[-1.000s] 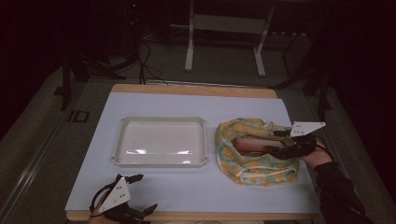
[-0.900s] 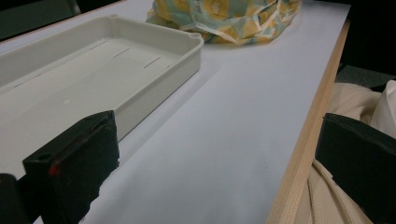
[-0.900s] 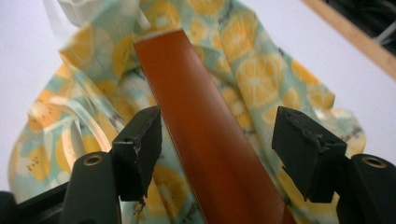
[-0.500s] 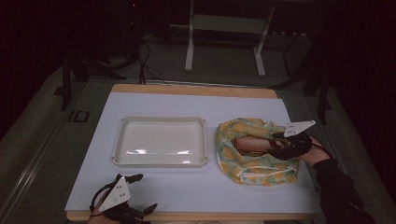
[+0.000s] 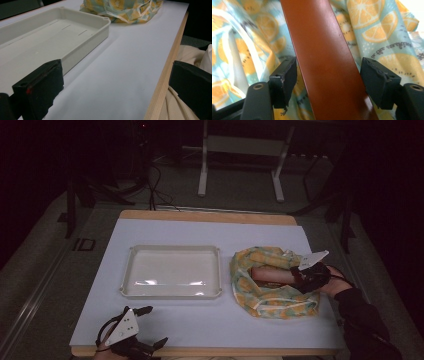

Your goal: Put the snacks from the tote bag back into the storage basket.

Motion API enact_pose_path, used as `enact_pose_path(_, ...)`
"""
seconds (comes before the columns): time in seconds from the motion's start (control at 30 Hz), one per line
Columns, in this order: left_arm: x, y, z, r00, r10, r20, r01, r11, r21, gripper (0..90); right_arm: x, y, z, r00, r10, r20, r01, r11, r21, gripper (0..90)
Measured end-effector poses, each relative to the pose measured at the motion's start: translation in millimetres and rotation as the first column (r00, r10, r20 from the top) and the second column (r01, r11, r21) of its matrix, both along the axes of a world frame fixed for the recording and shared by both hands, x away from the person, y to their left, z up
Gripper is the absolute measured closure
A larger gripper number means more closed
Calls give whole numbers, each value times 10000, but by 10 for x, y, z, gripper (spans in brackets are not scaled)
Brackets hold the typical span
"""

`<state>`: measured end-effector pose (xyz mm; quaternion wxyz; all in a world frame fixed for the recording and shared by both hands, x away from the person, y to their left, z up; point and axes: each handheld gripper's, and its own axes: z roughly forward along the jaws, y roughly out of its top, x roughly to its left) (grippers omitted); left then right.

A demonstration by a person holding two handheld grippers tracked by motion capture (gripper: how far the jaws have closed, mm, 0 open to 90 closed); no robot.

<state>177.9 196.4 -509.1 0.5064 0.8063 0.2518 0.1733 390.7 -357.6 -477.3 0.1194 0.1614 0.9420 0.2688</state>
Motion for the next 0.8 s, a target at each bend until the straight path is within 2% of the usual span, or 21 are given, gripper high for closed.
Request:
enact_pose_path(0.23,2,2,0,10000,20,-3,-20,10000,-21,0,21,-23,-5,9996,206,-197,-210,9996,-192,359)
enact_pose_path(0.37,3,4,-1,10000,35,-16,-35,10000,-21,0,26,-42,16,9989,246,-401,-252,9996,-128,399)
enact_pose_path(0.8,2,-4,-2,10000,-11,-35,11,10000,30,0,-12,-74,70,9979,575,-310,-581,9982,-174,425)
